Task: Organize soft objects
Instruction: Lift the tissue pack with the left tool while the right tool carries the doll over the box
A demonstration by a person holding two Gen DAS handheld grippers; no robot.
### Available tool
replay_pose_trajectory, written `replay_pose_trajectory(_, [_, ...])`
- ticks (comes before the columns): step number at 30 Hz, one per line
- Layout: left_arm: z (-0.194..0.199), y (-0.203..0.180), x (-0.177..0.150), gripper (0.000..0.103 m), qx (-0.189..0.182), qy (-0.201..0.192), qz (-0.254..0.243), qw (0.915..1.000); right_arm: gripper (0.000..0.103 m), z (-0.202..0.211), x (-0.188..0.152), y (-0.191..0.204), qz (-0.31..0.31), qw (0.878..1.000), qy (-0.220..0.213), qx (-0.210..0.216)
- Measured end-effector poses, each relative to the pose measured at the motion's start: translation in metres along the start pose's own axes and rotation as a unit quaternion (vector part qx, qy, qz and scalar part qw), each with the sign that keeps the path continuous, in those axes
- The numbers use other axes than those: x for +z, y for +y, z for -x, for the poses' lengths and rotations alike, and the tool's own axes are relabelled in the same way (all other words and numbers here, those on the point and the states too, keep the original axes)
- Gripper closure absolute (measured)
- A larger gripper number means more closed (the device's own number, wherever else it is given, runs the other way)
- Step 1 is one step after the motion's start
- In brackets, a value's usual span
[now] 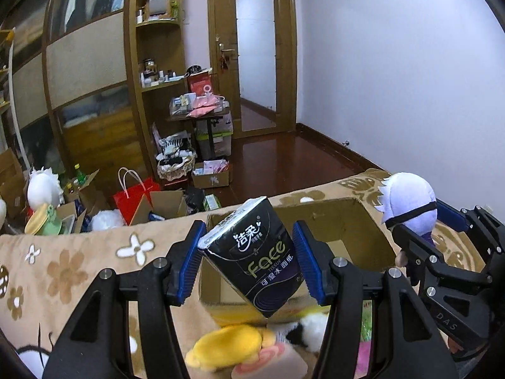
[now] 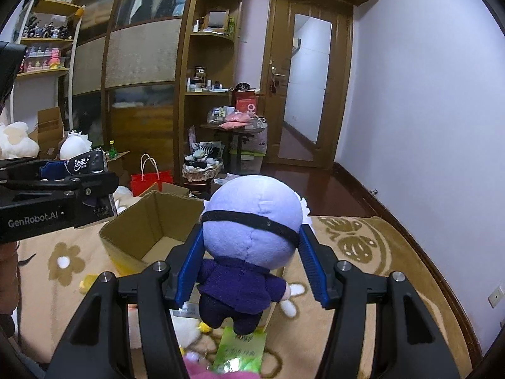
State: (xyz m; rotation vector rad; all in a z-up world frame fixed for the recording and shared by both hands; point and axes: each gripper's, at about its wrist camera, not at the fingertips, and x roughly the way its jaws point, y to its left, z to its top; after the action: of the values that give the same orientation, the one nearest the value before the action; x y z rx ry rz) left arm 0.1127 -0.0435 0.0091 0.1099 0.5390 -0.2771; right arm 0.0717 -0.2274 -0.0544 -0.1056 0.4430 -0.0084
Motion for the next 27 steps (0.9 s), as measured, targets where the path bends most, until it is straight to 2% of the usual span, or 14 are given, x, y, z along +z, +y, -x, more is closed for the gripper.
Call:
replay_pose_trajectory(7, [-0.024, -0.005, 0.001, 0.048, -0.004, 0.0, -0.007, 1.0, 0.041, -0.017, 0.006, -0.008, -0.004, 1.0, -0.006, -0.005])
replay_pose_trajectory(17, [-0.055, -0.005, -0.007, 0.047, -0.009, 0.007, -0.012, 0.9999, 0.041, -0.044, 0.005, -0.014, -0.021, 1.0, -0.002, 0.02])
replay_pose_trajectory(27, [-0.079, 0.003, -0.014, 0.046, -0.008, 0.038, 0.003, 0.9992, 0.04, -0.068, -0.006, -0.015, -0.05, 0.997, 0.023, 0.054])
